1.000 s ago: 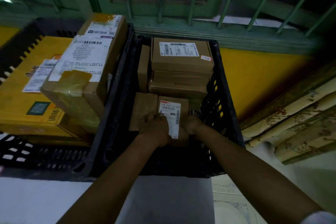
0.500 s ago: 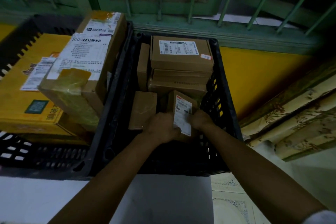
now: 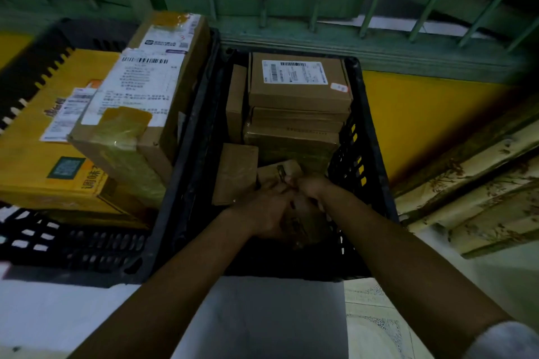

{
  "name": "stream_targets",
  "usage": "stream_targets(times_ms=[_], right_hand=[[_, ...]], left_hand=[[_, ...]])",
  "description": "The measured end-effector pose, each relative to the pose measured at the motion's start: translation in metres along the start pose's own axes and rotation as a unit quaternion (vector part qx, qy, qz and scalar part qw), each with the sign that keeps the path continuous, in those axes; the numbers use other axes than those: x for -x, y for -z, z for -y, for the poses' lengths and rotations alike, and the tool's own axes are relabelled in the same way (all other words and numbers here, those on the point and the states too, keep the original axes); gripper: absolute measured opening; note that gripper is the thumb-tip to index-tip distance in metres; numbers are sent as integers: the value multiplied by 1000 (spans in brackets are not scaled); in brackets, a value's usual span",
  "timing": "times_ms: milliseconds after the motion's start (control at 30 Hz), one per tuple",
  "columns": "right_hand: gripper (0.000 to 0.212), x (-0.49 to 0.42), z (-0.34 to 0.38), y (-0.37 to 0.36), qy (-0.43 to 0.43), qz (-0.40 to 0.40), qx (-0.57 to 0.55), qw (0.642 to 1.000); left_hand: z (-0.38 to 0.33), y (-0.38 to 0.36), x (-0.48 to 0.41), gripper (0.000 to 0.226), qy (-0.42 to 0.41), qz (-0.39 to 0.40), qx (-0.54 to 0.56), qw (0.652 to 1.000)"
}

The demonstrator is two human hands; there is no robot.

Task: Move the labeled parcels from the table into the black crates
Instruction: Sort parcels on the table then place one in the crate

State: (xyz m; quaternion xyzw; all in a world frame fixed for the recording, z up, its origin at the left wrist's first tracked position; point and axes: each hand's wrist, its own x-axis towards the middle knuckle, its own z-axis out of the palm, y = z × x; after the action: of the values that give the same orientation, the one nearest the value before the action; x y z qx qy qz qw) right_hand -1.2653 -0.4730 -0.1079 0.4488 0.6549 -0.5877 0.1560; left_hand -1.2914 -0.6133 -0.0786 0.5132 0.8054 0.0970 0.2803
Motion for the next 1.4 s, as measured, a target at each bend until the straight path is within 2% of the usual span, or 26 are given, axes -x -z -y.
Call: stream_targets(times_ms=[67, 133, 167, 267, 500, 633, 700, 733, 767, 800, 867, 900, 967, 1033, 1067, 1133, 1200, 1300, 1400], right_hand=[[31, 2, 5, 0, -2, -15, -9, 1000], [16, 2, 8, 2, -3, -52, -54, 997], [16, 2, 9, 4, -1, -75, -72, 995], [18, 1, 9, 8, 15, -100, -94, 990], [28, 18, 12, 2, 46, -25, -175, 983], [21, 35, 19, 6, 50, -26, -104, 993], [18, 49, 25, 17, 94, -44, -126, 987], [17, 58, 27, 25, 143, -69, -139, 977], [19, 71, 29, 36, 201, -112, -147, 962], [18, 85, 30, 47, 257, -156, -157, 941], [13, 119, 23, 69, 324, -212, -205, 899], [16, 135, 18, 77, 331, -227, -236, 885], [17, 161, 4, 89, 318, -258, -283, 867], [16, 180, -17, 94, 295, -294, -310, 855], [16, 190, -29, 96, 284, -313, -320, 848], [16, 210, -58, 98, 263, -349, -336, 834], [14, 234, -93, 104, 245, -390, -364, 810], [16, 281, -154, 119, 222, -467, -407, 753], [14, 331, -219, 124, 197, -530, -436, 700]], left_hand=[[-15, -6, -10, 90, 43, 60, -145, 987], [-35, -11, -26, 83, 63, 91, -231, 967], [-42, -10, -32, 78, 75, 103, -256, 958], [-39, -8, -38, 76, 94, 93, -243, 961], [-32, -4, -45, 79, 143, 69, -254, 954], [-25, -3, -44, 94, 122, 69, -295, 945], [-22, 3, -39, 104, 94, 83, -303, 945], [-19, 7, -36, 106, 77, 96, -266, 956], [-16, 14, -33, 102, 62, 110, -180, 975], [-13, 22, -28, 91, 50, 115, -54, 991], [-8, 33, -19, 52, 30, 59, 163, 984], [-9, 36, -18, 39, 32, -5, 213, 977], [-18, 40, -21, 30, 11, -130, 243, 961], [-49, 44, -21, 23, -72, -192, 276, 939], [-71, 45, -19, 21, -132, -192, 301, 925], [-117, 40, -12, 20, -226, -153, 351, 896], [-162, 27, -4, 23, -277, -96, 395, 871], [-228, -5, 5, 28, -283, -3, 458, 842], [-283, -46, 17, 26, -286, 70, 465, 835]])
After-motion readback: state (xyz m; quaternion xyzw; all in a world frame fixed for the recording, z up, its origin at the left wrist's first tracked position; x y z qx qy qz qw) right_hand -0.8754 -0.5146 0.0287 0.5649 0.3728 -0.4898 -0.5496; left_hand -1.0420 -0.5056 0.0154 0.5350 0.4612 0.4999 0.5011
